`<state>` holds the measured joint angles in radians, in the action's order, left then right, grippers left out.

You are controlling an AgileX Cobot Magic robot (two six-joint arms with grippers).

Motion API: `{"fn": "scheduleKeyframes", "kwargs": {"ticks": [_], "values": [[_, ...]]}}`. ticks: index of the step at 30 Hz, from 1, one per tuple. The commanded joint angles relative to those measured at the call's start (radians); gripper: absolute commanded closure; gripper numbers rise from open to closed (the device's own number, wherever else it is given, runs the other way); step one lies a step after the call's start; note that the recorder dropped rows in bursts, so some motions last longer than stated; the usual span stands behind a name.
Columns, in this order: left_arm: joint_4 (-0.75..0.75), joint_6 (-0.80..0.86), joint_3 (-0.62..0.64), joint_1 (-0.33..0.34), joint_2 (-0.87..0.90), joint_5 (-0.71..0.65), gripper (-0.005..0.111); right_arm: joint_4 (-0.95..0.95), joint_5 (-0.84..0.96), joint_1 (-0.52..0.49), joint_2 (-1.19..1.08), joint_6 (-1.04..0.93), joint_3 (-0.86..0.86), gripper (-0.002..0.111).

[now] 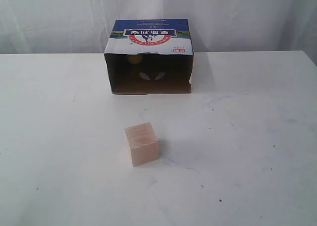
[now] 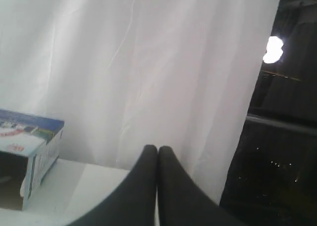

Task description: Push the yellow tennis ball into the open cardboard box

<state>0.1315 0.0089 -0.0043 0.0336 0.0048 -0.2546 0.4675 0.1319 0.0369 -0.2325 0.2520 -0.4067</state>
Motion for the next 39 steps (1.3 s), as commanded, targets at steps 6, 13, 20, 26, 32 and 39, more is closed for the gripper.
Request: {"fn": "scheduleKeyframes", "kwargs": {"ticks": [6, 13, 20, 26, 32, 39], "values": [[0.007, -0.009, 0.004, 0.002, -0.005, -0.001, 0.107, -0.419, -0.342, -0.116, 0.153, -0.560, 0.288, 0.108], [0.007, -0.009, 0.004, 0.002, -0.005, 0.000, 0.107, -0.433, -0.074, -0.149, 0.233, -0.306, 0.407, 0.108], [0.007, -0.009, 0.004, 0.002, -0.005, -0.001, 0.107, -0.387, 0.204, -0.149, 0.233, -0.186, 0.407, 0.108], [0.007, -0.009, 0.004, 0.002, -0.005, -0.001, 0.107, -0.387, 0.204, -0.149, 0.233, -0.229, 0.407, 0.108], [0.007, -0.009, 0.004, 0.002, -0.005, -0.001, 0.107, -0.479, 0.204, -0.149, 0.233, -0.246, 0.407, 0.108], [0.007, -0.009, 0.004, 0.002, -0.005, -0.001, 0.107, -0.467, 0.217, -0.149, 0.233, -0.252, 0.407, 0.108]]}}
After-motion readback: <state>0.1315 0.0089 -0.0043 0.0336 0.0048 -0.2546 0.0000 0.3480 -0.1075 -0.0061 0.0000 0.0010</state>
